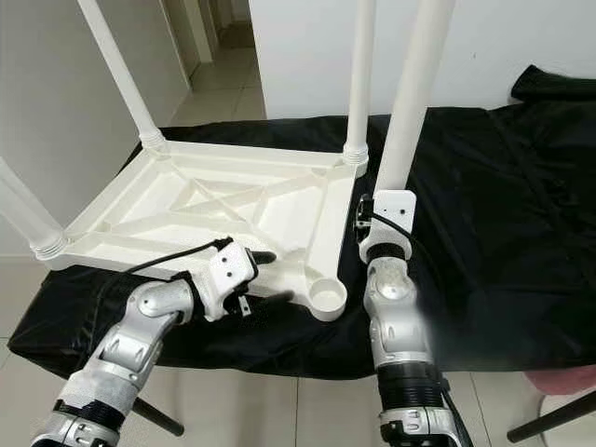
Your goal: Building children table
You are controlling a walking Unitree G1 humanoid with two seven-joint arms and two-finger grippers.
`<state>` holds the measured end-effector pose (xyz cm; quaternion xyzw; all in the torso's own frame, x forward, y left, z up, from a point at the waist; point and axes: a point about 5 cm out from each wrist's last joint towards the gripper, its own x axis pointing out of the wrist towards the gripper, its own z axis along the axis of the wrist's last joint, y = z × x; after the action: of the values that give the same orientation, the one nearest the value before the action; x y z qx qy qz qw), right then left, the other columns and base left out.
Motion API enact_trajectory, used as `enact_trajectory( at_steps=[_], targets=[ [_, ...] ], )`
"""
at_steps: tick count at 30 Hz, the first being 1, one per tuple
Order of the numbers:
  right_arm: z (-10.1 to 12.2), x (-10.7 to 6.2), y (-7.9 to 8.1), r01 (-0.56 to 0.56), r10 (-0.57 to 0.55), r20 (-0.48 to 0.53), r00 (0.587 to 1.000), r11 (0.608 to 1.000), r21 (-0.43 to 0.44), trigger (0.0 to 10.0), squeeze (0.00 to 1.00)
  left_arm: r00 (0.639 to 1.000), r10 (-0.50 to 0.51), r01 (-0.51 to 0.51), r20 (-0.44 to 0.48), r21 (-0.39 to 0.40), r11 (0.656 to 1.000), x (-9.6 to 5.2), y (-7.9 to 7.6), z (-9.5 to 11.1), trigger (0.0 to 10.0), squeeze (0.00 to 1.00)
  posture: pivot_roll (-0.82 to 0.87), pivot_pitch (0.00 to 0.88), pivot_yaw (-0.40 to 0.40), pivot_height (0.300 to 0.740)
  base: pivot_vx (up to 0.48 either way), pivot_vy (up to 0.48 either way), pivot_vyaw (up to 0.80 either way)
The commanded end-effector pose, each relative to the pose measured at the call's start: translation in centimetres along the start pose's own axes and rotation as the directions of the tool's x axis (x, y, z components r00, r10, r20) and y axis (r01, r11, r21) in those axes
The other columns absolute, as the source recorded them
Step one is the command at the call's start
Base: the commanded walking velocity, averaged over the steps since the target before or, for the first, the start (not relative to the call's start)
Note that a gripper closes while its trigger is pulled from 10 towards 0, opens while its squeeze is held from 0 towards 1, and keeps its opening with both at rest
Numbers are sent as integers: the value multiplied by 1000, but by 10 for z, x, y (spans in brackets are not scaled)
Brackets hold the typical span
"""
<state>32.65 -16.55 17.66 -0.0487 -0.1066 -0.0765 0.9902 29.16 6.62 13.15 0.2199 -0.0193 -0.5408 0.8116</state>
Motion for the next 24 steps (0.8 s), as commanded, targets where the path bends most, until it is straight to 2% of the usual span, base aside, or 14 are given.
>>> enact_trajectory(
  at_steps=[1,7,10,14,16,20,22,24],
  targets=[
    [5,3,2,-5,5,8,1000,1000,-6,10000,0,975,211,-209,-74,36,977,2,3,-14,10000,0,-19,0,100,740,0,0,0],
    [6,3,2,-5,5,8,1000,1000,-6,10000,0,974,212,-210,-77,27,977,11,1,-12,10000,0,-23,0,93,740,0,0,0],
    [5,2,3,-9,10,8,1000,1000,-8,10000,0,969,237,-234,-71,46,971,19,2,-8,10000,0,-25,0,94,740,0,0,0],
    [5,2,2,-2,2,3,1000,1000,-8,10000,0,959,279,-278,-48,20,960,29,4,0,10000,0,-28,3,95,740,0,0,0],
    [4,2,1,6,-6,0,1000,1000,-5,10000,0,960,279,-278,-28,17,960,36,2,5,10000,0,-29,2,99,740,0,0,0],
    [4,2,1,5,-5,0,1000,1000,-6,10000,0,963,268,-267,-22,17,963,40,-1,7,10000,0,-29,2,99,740,0,0,0],
    [5,3,0,10,-10,6,1000,1000,-14,10000,0,971,238,-237,-10,30,971,51,-12,13,10000,0,-30,2,99,740,0,0,0],
    [5,2,0,12,-12,4,1000,1000,-15,10000,0,972,233,-233,-9,19,972,55,-16,14,10000,0,-34,6,107,740,0,0,0]
  ],
)
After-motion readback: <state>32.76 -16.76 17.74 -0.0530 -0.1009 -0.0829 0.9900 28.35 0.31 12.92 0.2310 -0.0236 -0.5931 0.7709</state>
